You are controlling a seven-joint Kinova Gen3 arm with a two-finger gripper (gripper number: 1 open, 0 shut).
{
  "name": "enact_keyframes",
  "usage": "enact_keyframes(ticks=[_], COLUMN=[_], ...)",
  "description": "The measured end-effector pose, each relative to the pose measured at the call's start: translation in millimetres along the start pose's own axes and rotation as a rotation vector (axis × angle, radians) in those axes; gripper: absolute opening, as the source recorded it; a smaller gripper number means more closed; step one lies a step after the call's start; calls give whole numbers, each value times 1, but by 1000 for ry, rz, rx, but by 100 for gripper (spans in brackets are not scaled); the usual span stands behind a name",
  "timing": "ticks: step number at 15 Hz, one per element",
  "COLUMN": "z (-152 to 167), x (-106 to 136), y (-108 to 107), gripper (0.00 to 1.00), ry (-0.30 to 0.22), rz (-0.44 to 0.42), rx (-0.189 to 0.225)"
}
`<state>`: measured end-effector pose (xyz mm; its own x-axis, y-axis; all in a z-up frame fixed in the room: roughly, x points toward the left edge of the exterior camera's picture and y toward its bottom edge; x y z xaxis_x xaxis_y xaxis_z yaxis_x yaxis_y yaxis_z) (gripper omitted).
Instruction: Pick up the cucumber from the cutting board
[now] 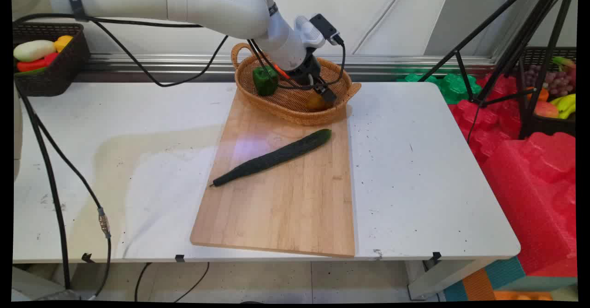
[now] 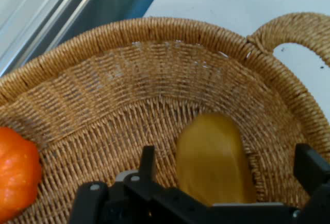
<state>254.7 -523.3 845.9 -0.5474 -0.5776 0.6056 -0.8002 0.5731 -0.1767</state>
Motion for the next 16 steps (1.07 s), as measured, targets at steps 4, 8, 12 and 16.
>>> enact_keyframes(ticks=[4,8,12,16], z=[-23,-67,-110,-140], x=[2,-4,-32,-64], y=[0,3,12,23], gripper=[100,100,100,100], ry=[41,90,95,76], rz=[9,19,35,58], rx=[18,33,25,-1])
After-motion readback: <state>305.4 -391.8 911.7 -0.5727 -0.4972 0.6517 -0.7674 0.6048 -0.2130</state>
